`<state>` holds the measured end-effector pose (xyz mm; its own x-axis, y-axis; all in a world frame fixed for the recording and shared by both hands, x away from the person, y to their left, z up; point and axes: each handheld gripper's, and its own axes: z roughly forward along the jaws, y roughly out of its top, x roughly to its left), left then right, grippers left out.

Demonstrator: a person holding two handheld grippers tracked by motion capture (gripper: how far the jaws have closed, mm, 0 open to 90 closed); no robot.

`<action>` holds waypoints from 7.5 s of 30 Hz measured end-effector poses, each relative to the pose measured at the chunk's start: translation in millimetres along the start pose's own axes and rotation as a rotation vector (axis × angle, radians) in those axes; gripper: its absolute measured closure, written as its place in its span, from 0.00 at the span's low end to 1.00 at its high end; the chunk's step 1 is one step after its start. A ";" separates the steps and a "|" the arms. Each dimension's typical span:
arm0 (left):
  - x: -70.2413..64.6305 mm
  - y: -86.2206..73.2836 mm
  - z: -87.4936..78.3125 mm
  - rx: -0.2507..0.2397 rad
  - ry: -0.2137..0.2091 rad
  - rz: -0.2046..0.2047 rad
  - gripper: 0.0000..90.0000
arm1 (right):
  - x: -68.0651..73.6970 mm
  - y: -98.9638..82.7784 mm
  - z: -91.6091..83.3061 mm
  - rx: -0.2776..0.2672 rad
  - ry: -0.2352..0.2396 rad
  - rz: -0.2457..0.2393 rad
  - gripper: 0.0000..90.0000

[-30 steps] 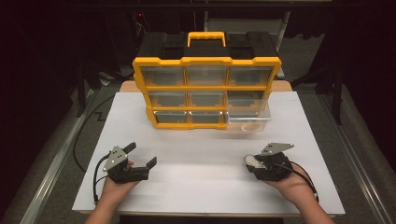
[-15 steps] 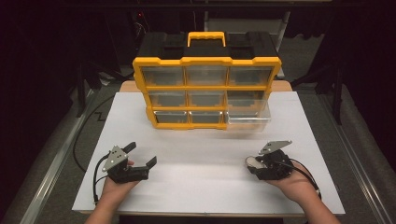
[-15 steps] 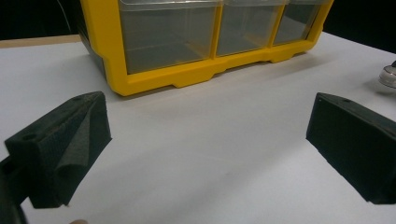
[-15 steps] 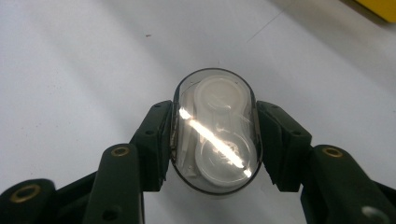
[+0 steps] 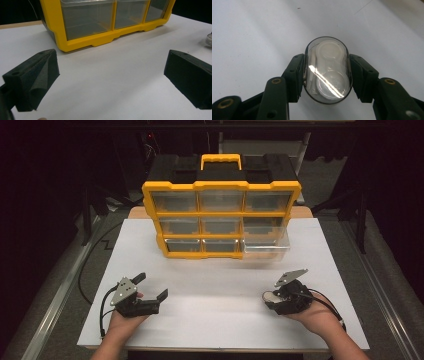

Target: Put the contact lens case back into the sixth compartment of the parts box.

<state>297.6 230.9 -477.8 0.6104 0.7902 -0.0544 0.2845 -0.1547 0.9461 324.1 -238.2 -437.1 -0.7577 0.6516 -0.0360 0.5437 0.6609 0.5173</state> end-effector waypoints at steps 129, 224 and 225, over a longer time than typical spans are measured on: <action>-2.0 -0.9 -5.0 0.021 -0.017 0.003 0.00 | -8.5 89.0 -97.2 0.203 0.066 -0.184 0.55; -3.4 -0.7 -5.8 0.017 -0.052 0.009 0.00 | -47.0 199.8 -106.3 0.166 -0.037 -0.195 0.55; -3.4 -0.7 -5.8 0.017 -0.052 0.010 0.00 | -46.9 199.5 -105.2 0.168 -0.035 -0.194 0.55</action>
<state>291.0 231.7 -476.4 0.6507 0.7568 -0.0621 0.2908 -0.1728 0.9410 430.1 -176.1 -242.3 -0.8422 0.5172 -0.1521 0.4440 0.8255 0.3484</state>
